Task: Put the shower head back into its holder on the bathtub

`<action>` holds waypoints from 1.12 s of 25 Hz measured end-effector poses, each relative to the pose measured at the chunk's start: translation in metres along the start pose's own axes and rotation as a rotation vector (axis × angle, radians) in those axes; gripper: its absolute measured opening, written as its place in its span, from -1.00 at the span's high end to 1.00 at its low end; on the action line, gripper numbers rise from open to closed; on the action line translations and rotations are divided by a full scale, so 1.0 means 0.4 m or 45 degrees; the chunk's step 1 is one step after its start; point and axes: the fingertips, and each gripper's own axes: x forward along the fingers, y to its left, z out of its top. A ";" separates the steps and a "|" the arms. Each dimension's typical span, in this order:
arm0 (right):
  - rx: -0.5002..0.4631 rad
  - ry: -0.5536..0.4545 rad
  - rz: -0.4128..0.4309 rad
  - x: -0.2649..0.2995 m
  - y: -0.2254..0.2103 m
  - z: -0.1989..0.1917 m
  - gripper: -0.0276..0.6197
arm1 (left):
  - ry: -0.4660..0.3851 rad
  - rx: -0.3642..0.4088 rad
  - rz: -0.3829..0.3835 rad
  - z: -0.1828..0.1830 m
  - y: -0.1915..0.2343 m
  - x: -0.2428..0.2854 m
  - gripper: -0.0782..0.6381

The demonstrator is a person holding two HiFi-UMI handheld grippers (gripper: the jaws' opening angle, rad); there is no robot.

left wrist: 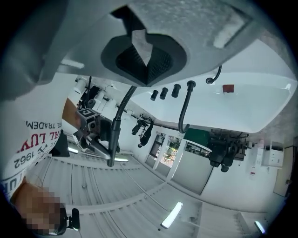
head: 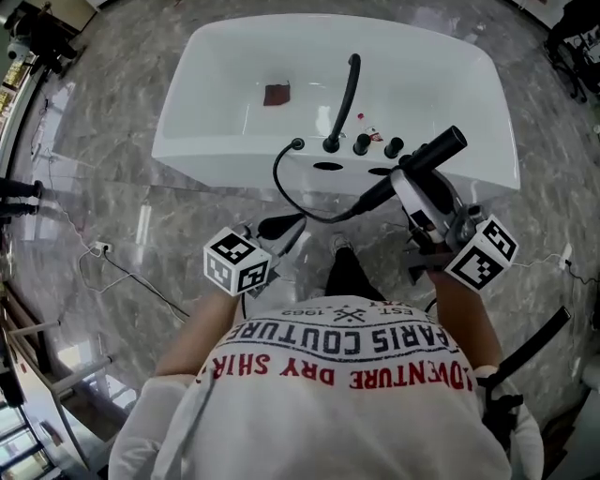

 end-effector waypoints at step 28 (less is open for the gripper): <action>-0.015 0.041 0.098 0.083 -0.034 0.159 0.49 | 0.583 0.225 0.024 -0.341 0.209 0.419 0.20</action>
